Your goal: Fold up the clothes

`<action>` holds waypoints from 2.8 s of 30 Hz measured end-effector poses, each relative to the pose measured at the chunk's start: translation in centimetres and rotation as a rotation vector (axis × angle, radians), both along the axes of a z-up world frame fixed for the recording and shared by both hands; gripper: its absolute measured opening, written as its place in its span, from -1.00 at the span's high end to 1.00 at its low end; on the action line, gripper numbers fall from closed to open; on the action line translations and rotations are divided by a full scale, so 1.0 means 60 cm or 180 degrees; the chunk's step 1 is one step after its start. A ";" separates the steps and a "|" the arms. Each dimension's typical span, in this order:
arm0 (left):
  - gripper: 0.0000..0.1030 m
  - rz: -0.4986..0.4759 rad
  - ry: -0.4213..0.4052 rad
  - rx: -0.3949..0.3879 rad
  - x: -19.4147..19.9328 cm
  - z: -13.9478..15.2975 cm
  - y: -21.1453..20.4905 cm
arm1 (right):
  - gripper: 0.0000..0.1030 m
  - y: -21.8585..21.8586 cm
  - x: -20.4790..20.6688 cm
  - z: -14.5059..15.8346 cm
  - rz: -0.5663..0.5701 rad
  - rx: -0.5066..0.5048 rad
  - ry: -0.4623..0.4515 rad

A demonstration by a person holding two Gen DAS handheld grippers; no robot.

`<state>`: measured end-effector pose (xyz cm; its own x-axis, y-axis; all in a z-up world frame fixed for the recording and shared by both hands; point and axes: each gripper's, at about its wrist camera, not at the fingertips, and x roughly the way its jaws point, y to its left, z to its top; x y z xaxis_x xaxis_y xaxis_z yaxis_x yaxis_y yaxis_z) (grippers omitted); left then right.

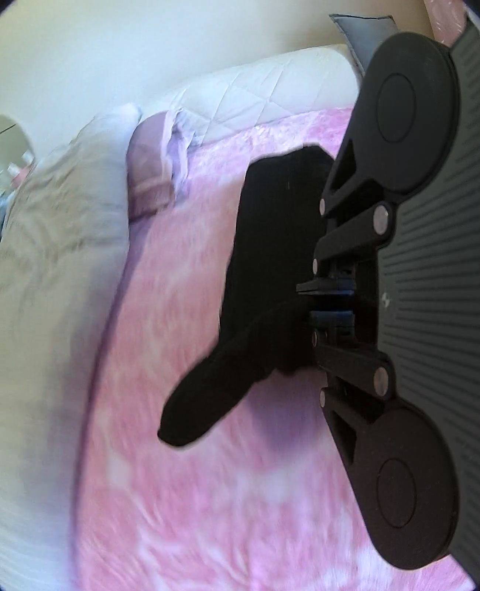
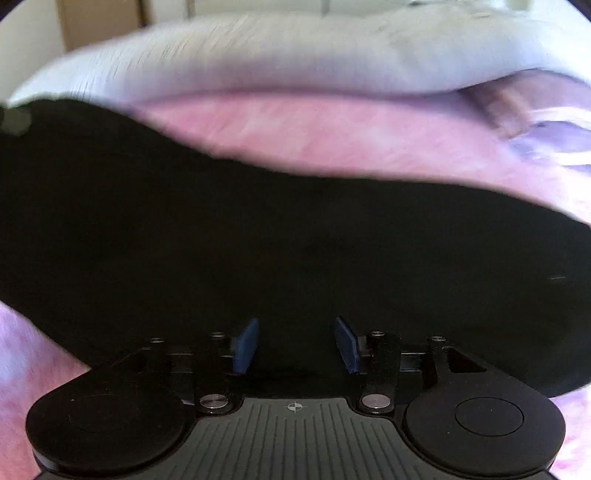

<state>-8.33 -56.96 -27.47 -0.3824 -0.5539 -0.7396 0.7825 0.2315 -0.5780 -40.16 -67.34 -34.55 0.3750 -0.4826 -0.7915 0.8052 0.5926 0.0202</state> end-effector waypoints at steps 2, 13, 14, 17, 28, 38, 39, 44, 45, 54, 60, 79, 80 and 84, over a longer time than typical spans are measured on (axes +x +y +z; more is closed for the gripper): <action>0.91 -0.0082 -0.0054 -0.0028 -0.062 0.048 -0.043 | 0.04 -0.012 -0.064 0.040 -0.0185 -0.0093 -0.0119; 0.82 -0.0654 0.0101 -0.0123 -0.517 0.083 -0.334 | -0.10 -0.044 -0.439 0.097 -0.1356 -0.0092 0.0129; 0.84 -0.0756 0.0104 -0.0091 -0.570 0.053 -0.362 | -0.11 -0.047 -0.467 0.092 -0.1476 -0.0076 0.0163; 0.83 -0.1160 0.0182 0.0006 -0.659 -0.011 -0.397 | -0.13 -0.050 -0.524 0.075 -0.1721 0.0029 0.0179; 0.31 -0.1688 -0.0899 -0.0123 -0.533 -0.107 -0.429 | -0.13 -0.129 -0.532 0.037 -0.2163 0.0505 -0.1220; 0.33 -0.2756 -0.1258 -0.0460 -0.604 -0.208 -0.563 | 0.48 -0.178 -0.546 0.004 -0.2673 0.1071 -0.2233; 0.43 -0.2803 -0.1264 -0.0431 -0.612 -0.217 -0.569 | 0.52 -0.181 -0.549 0.006 -0.2643 0.1102 -0.2165; 0.98 -0.3042 -0.1331 -0.0535 -0.630 -0.196 -0.563 | 0.76 -0.195 -0.552 0.057 -0.2295 0.1038 -0.1932; 0.98 -0.3029 -0.1343 -0.0651 -0.629 -0.182 -0.562 | 0.77 -0.197 -0.552 0.074 -0.2212 0.0930 -0.1927; 0.74 -0.2782 -0.1338 -0.0393 -0.634 -0.241 -0.605 | 0.43 -0.237 -0.590 -0.007 -0.2243 0.0915 -0.1866; 0.42 -0.2565 -0.1402 -0.0617 -0.548 -0.173 -0.573 | -0.03 -0.160 -0.584 0.035 -0.2172 0.0696 -0.1520; -0.22 -0.4963 -0.4528 -0.2365 -0.344 -0.318 -0.154 | -0.17 0.119 -0.007 -0.065 0.1246 -0.0892 0.1553; -0.22 -0.4966 -0.4621 -0.2480 -0.348 -0.325 -0.160 | -0.16 0.116 -0.013 -0.068 0.1260 -0.0915 0.1568; -0.19 -0.5151 -0.4947 -0.2835 -0.367 -0.346 -0.189 | 0.49 0.108 -0.047 -0.059 0.1246 -0.0939 0.1514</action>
<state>-30.36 -68.28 -48.23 -0.2849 -0.7146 -0.6389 -0.2014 -0.6070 0.7687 -42.98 -60.87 -38.06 0.2098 -0.6031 -0.7695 0.4117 0.7684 -0.4900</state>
